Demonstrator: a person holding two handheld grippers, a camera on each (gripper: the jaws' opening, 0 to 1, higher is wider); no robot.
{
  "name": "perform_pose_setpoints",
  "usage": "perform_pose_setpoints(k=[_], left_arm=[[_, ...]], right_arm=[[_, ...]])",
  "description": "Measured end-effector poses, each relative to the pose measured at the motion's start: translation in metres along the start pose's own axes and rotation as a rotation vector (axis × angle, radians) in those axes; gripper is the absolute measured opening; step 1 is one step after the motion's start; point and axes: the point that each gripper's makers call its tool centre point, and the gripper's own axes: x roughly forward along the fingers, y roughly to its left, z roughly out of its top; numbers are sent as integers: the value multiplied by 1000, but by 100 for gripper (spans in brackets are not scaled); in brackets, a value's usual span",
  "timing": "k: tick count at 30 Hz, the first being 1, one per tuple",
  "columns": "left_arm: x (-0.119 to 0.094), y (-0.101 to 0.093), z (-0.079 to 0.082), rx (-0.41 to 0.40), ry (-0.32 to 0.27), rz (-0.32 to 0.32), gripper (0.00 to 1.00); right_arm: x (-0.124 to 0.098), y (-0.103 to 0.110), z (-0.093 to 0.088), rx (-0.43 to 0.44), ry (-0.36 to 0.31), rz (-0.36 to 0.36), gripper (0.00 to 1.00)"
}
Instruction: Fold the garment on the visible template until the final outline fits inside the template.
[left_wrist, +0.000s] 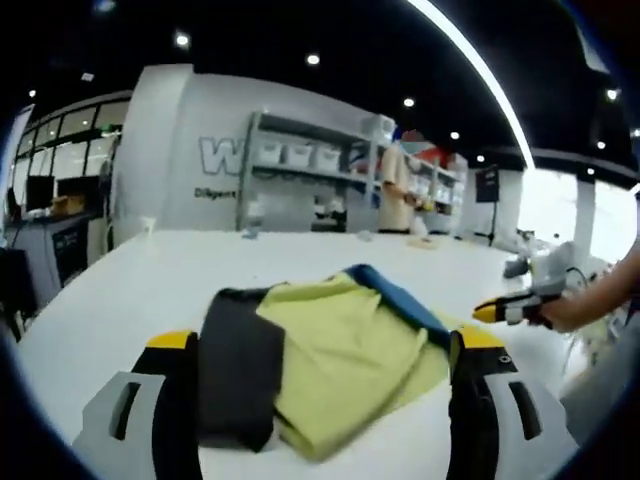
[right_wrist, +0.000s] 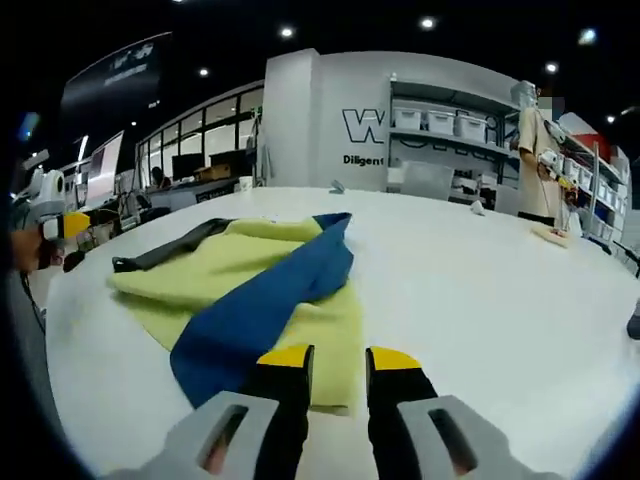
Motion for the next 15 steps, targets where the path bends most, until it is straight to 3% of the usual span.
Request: perform_pose_setpoints(k=[9, 12, 13, 15], left_arm=[[-39, -8, -11, 12, 58, 8, 99], [-50, -6, -9, 12, 57, 30, 99], [-52, -6, -8, 14, 56, 34, 99], [-56, -7, -6, 14, 54, 37, 99]], right_arm=[[0, -5, -27, 29, 76, -34, 15], [4, -5, -30, 40, 80, -38, 7], [4, -5, -31, 43, 83, -37, 0], [4, -6, -28, 47, 74, -39, 0]])
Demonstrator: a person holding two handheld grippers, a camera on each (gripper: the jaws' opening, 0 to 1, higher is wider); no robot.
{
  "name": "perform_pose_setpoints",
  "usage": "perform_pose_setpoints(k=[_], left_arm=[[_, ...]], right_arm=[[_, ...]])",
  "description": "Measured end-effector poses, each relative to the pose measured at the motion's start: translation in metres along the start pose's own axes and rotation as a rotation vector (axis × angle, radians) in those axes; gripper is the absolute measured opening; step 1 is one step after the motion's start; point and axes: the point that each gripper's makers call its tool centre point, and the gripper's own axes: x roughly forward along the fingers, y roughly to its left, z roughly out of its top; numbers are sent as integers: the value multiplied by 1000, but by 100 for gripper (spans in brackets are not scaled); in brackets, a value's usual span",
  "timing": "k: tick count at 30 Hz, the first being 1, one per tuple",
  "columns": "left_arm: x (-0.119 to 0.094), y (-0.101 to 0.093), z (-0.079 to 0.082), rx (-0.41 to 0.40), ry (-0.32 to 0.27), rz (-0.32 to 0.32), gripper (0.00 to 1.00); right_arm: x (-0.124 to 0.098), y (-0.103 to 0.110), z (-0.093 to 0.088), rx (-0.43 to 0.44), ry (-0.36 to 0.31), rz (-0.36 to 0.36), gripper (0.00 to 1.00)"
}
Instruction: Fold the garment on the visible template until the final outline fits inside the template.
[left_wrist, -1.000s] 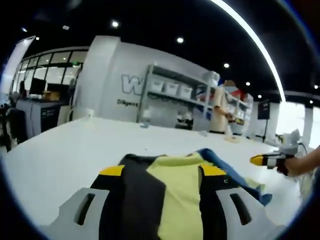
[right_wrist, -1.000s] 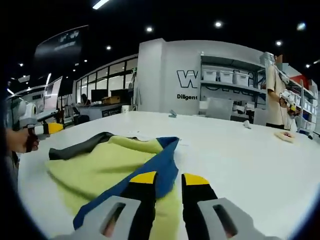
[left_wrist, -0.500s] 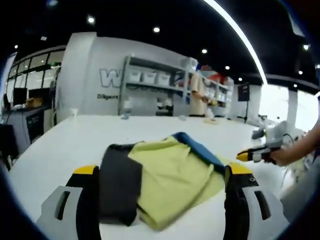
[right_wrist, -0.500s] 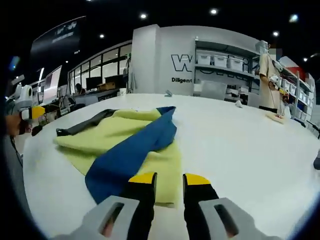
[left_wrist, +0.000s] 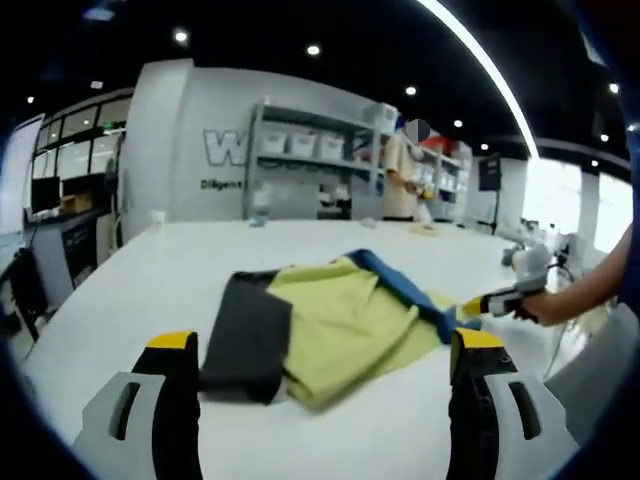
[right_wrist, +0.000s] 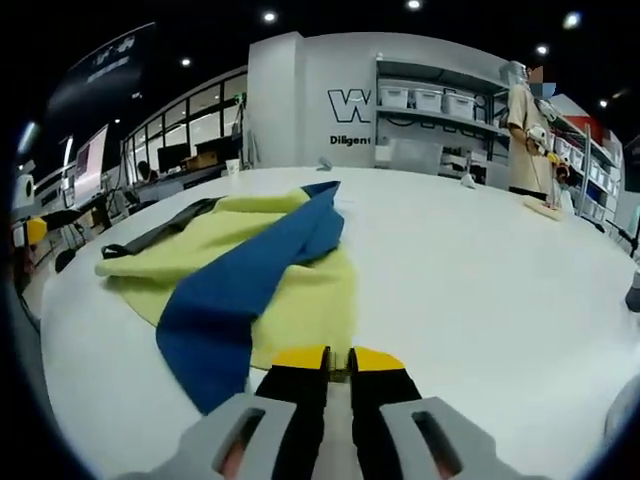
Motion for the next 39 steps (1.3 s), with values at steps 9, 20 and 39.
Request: perform_pose_setpoints(k=[9, 20, 39], left_arm=[[-9, -1, -10, 29, 34, 7, 99], [-10, -11, -22, 67, 97, -33, 94], [13, -49, -71, 290, 308, -296, 65]], right_arm=[[-24, 9, -3, 84, -15, 43, 0], [-74, 26, -20, 162, 6, 88, 0], [-106, -8, -28, 207, -15, 41, 0]])
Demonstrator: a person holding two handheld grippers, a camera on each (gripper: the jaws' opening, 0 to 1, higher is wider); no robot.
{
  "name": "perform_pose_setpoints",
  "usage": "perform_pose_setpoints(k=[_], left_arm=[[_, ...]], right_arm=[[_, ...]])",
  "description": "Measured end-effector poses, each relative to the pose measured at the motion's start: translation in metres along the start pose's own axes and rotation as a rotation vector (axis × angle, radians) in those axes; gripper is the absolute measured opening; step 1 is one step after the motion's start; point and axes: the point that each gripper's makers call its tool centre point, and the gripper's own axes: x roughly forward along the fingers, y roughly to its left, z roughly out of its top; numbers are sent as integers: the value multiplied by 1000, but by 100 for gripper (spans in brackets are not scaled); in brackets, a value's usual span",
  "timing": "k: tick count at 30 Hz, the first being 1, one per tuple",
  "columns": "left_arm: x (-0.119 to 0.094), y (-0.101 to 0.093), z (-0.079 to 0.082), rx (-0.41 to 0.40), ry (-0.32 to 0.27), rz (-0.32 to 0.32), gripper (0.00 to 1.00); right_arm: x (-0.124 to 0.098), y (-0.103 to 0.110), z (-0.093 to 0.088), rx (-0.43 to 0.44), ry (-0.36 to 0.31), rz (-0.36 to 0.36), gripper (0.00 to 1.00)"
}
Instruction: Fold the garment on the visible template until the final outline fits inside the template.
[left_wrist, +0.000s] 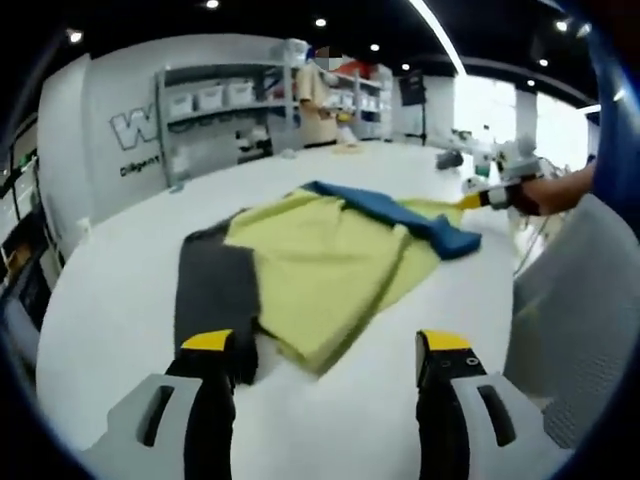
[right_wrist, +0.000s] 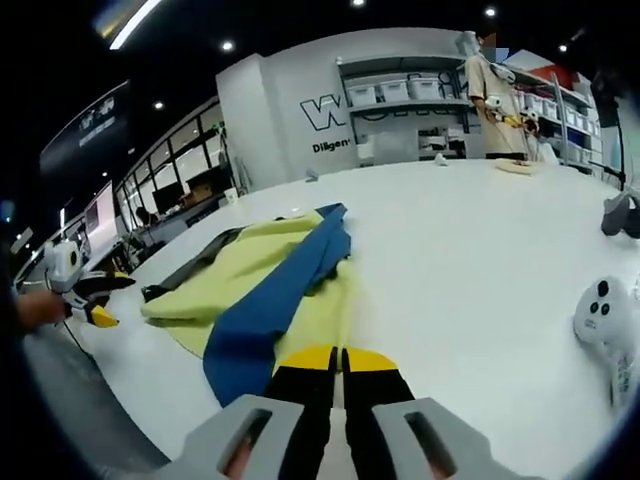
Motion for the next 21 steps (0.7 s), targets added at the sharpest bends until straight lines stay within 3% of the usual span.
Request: perform_pose_setpoints(k=[6, 11, 15, 21], left_arm=[[10, -9, -8, 117, 72, -36, 49], [11, -7, -10, 151, 75, -38, 30], [21, 3, -13, 168, 96, -28, 34], [26, 13, -23, 197, 127, -27, 28]], right_arm=[[-1, -1, 0, 3, -20, -5, 0], [-7, -4, 3, 9, -32, -11, 0], [-22, -10, 12, 25, -58, -36, 0], [-31, -10, 14, 26, -77, -23, 4]])
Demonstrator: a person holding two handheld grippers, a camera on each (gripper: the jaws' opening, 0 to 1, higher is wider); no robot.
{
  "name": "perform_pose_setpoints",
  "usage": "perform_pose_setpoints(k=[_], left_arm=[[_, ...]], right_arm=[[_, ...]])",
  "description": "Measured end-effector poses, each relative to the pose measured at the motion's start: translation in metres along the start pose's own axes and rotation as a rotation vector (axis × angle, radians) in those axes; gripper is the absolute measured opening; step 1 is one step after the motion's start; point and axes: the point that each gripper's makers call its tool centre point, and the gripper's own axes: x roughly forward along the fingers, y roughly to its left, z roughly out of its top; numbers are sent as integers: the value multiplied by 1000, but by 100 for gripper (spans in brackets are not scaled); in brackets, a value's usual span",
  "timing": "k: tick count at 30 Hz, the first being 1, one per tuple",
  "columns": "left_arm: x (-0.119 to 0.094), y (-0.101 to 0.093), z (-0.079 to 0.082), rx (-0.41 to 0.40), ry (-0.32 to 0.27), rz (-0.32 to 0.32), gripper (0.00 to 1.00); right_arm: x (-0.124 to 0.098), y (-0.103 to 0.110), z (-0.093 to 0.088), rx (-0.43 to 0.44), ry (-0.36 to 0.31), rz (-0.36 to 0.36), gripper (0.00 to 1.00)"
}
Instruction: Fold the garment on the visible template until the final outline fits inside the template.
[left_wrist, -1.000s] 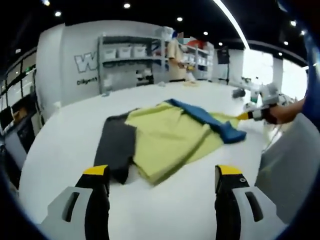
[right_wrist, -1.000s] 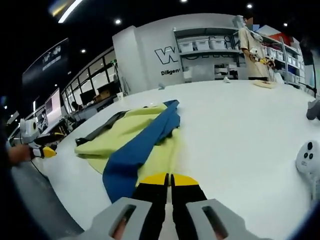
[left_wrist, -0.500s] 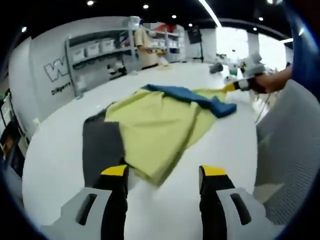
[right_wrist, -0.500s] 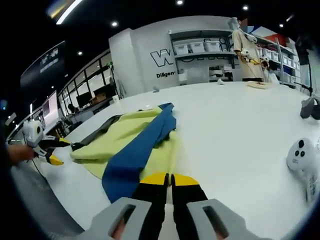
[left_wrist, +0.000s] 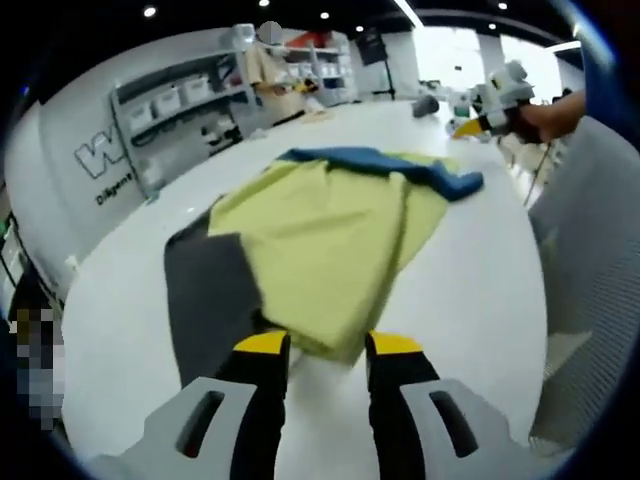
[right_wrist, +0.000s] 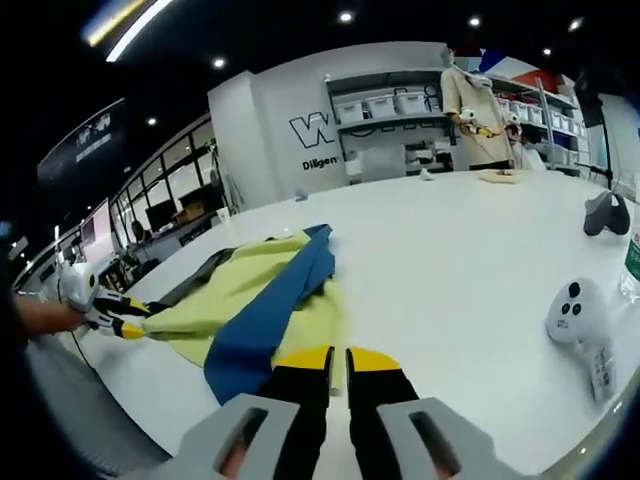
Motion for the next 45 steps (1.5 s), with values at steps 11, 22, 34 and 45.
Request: perform_pose_setpoints(k=[11, 22, 34, 45], left_arm=[[4, 6, 1, 83, 11, -24, 27], [14, 13, -1, 148, -7, -82, 19], [11, 14, -4, -15, 18, -71, 7], [-5, -4, 1, -374, 49, -140, 2]], right_arm=[[-20, 44, 3, -150, 25, 274, 51], [-31, 46, 2, -133, 60, 318, 63], [-34, 43, 7, -62, 33, 278, 61], [-33, 43, 3, -3, 11, 266, 58]])
